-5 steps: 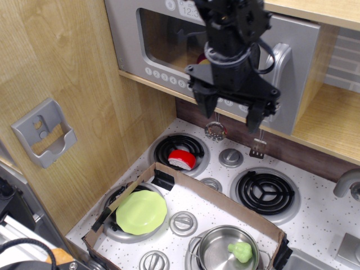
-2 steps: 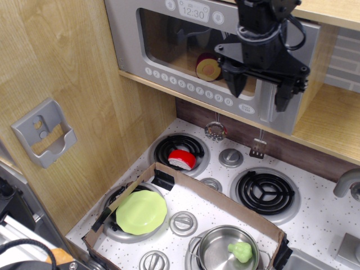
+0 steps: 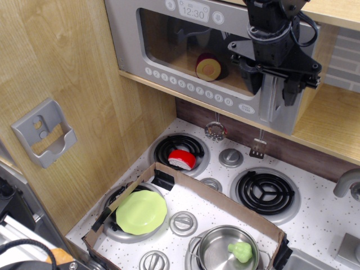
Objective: Open microwave
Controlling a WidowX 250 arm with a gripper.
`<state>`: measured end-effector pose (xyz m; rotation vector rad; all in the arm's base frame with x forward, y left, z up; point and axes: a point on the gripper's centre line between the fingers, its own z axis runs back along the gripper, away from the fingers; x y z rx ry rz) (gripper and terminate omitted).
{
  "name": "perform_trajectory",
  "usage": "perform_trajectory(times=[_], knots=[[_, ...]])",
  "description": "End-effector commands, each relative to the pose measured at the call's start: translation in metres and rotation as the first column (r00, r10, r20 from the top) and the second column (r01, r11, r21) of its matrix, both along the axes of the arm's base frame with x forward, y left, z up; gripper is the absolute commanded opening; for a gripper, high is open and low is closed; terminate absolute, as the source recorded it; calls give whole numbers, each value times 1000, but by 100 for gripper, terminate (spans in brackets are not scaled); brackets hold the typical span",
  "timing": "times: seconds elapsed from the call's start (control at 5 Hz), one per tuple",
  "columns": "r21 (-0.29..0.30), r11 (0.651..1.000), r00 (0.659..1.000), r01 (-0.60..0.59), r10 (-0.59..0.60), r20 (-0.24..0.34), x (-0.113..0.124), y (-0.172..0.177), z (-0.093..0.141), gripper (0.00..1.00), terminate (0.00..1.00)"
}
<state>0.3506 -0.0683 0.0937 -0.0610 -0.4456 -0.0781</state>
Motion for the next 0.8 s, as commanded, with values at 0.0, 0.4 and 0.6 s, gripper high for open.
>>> perform_trajectory(times=[0.0,0.4,0.6], knots=[[36,999,1000,-15,14,26,-3,3,9,0,0],[35,994,994,-108,109,-17,-38,13,-2,0,0],[40,986,986,-163,164,-40,-61,19,-7,0,0]])
